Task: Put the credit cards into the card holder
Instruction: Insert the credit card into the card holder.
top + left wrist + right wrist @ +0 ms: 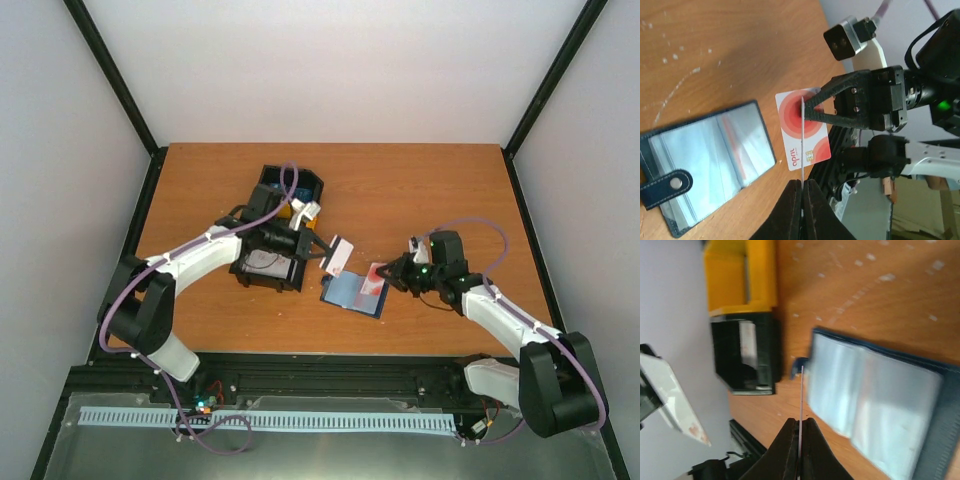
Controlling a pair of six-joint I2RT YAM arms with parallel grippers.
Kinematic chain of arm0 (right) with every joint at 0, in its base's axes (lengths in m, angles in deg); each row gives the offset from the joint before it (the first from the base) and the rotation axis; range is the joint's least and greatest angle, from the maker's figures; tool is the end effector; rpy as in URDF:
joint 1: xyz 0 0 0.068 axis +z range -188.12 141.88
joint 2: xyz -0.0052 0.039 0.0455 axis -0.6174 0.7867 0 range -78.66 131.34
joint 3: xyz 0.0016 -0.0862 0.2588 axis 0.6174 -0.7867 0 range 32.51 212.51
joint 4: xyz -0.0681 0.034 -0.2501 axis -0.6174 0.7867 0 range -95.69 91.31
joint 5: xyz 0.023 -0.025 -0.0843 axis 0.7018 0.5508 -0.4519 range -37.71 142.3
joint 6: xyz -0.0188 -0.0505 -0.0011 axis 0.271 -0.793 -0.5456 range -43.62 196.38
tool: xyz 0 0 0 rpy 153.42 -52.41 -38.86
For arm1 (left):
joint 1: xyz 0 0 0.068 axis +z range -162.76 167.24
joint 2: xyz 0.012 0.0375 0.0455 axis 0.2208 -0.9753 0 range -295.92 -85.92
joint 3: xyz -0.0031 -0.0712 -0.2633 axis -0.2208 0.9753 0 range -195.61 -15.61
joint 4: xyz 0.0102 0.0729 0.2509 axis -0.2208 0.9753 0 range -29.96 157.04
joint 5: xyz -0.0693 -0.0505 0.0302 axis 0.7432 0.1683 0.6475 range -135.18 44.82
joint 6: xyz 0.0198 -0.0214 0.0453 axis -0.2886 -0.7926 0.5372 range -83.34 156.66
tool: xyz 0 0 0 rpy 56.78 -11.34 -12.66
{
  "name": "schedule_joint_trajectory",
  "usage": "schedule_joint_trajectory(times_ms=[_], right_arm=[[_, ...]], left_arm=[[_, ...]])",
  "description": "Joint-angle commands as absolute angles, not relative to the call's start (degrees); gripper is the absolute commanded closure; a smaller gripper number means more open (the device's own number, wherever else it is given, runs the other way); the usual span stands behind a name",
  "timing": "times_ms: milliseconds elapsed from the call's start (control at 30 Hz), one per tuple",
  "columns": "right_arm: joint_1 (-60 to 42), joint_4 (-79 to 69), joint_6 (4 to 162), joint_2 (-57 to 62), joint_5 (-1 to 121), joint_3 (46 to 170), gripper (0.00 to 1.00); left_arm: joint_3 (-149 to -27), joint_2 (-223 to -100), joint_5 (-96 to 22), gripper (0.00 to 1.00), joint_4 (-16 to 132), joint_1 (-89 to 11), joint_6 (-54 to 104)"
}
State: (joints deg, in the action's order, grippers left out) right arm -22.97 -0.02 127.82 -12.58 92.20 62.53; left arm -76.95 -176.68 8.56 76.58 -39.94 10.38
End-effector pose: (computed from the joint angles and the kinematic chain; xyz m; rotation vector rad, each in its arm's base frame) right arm 0.2081 0.0800 0.1916 0.3864 2.4666 1.3538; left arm 0.2826 -0.1773 0.2411 0.5172 2.4261 -1.5418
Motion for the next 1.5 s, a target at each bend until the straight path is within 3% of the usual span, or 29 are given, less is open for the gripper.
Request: schedule_joint_trajectory(times_ms=[0, 367, 1067, 1467], right_arm=[[-21.63, -0.55, 127.69, -12.42, 87.29, 58.95, 0.97], [-18.46, -14.33, 129.42, 0.59, 88.74, 57.61, 0.97], [-15.54, -26.12, 132.19, 9.83, 88.56, 56.72, 0.97], [-13.57, -29.70, 132.52, 12.56, 88.16, 56.79, 0.97]], left_arm=[[-73.63, -175.68, 2.92, 0.99, 70.06, -42.84, 12.21], [-68.10, -178.92, -15.15, 0.99, 70.96, -47.38, 8.01], [-65.99, -181.57, -22.69, 0.99, 75.22, -47.38, 3.77], [-67.38, -180.17, -34.96, 0.99, 80.99, -51.51, 3.35]])
